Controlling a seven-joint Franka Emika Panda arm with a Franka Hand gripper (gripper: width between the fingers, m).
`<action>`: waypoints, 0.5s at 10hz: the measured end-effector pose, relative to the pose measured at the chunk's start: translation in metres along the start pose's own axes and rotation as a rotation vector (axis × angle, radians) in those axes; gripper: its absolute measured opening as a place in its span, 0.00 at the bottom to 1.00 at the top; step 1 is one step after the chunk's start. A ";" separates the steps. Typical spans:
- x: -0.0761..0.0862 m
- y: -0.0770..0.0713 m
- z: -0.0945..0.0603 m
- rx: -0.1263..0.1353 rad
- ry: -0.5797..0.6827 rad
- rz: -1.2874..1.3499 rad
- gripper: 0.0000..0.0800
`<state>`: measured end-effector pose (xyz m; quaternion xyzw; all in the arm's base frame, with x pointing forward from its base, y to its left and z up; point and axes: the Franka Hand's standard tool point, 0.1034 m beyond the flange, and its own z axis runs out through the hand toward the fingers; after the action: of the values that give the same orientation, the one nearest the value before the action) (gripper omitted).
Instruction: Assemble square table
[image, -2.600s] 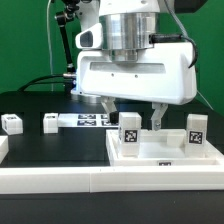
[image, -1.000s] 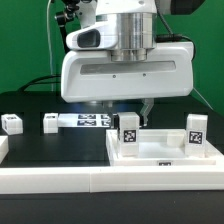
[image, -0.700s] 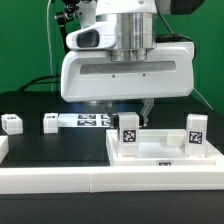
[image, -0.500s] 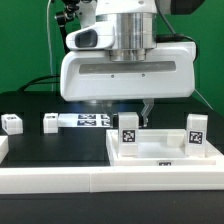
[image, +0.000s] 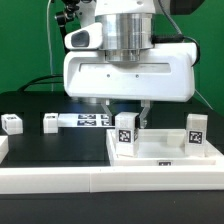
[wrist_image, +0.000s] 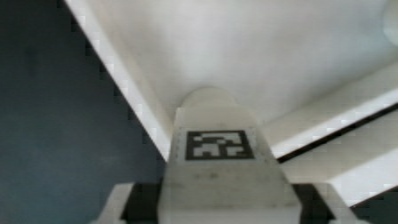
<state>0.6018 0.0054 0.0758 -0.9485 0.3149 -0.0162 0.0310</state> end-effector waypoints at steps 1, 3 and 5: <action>0.001 -0.001 0.000 0.007 0.011 0.078 0.36; 0.001 -0.002 0.000 0.014 0.019 0.220 0.36; 0.000 -0.004 0.001 0.018 0.028 0.409 0.36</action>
Offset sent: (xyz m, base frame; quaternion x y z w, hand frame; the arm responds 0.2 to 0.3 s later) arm -0.0038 -0.0003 -0.0063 -0.0230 0.0314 0.2407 0.9698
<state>0.6047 0.0088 0.0752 -0.8642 0.5012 -0.0255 0.0378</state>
